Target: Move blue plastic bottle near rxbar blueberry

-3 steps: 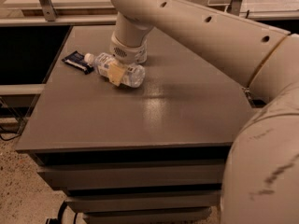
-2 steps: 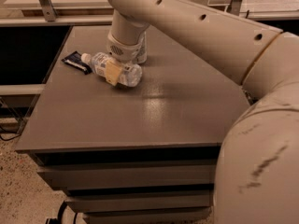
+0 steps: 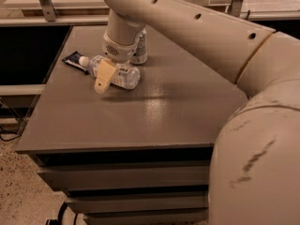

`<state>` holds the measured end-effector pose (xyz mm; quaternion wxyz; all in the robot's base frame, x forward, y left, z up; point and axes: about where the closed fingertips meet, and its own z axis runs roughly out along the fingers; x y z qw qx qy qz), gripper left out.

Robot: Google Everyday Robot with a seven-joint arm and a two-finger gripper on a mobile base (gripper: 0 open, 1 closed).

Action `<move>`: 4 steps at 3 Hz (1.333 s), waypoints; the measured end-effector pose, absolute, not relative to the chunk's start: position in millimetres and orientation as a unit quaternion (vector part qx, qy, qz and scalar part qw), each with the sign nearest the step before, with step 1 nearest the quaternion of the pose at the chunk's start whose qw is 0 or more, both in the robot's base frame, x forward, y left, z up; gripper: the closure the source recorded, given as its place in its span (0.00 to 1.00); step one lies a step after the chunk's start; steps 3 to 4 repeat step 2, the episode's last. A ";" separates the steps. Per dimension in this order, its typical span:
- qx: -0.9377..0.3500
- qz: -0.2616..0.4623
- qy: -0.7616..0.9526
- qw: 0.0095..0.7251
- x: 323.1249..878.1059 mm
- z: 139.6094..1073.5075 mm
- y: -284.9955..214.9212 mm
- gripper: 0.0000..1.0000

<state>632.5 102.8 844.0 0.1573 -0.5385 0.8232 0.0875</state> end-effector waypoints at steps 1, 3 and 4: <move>-0.555 0.079 0.814 0.150 624.4 850.1 91.2 0.00; -0.556 0.078 0.814 0.149 624.0 850.1 90.9 0.00; -0.556 0.078 0.814 0.149 624.0 850.1 90.9 0.00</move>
Offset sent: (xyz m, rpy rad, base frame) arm -0.0151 -0.0285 0.0192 -0.0590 -0.0214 0.0681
